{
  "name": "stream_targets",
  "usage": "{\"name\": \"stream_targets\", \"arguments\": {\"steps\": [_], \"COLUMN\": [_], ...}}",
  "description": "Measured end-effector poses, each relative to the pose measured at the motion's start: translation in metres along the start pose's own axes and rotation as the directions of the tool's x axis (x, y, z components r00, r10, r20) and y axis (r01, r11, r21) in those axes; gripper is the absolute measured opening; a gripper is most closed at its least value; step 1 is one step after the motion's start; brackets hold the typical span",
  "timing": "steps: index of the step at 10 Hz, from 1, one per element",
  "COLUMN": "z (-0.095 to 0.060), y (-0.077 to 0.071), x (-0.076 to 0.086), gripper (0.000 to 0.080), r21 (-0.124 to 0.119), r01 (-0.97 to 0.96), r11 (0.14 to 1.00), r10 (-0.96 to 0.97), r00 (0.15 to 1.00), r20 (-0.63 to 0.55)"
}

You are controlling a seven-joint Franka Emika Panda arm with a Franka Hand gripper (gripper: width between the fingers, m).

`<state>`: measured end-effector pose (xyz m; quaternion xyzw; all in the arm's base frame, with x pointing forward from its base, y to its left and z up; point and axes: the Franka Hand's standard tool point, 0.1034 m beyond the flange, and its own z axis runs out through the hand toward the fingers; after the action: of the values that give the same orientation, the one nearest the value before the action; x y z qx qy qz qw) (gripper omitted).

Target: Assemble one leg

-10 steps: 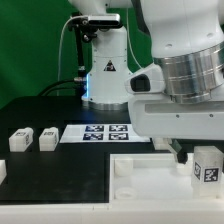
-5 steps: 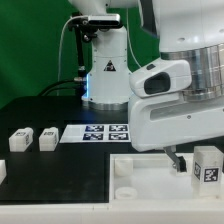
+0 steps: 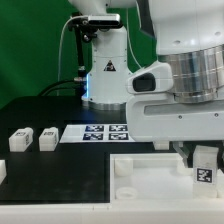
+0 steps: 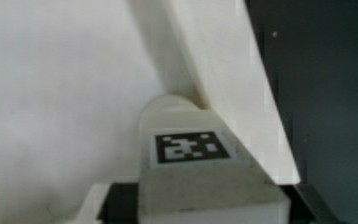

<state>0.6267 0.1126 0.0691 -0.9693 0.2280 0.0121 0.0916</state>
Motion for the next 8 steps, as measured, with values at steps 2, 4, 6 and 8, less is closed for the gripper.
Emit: {"name": "stream_targets", "arguments": {"steps": [2,4,6,8], "z": [0.0000,0.0022,0.0029,0.0037], "y": [0.0008,-0.0024,-0.0066,-0.0060], "x": [0.0013,-0.0018,-0.0045,-0.0044], "gripper": [0.0298,0.0298,0.0297,0.0297], "r21": [0.025,0.022,0.013,0.019], "r01": [-0.338,-0.633,-0.801,-0.793], "r11": [0.941,0.774,0.599,0.609], "r10": [0.337,0.631,0.798,0.790], "r00": [0.941,0.773,0.598,0.609], "r20": [0.035,0.061,0.083,0.079]}}
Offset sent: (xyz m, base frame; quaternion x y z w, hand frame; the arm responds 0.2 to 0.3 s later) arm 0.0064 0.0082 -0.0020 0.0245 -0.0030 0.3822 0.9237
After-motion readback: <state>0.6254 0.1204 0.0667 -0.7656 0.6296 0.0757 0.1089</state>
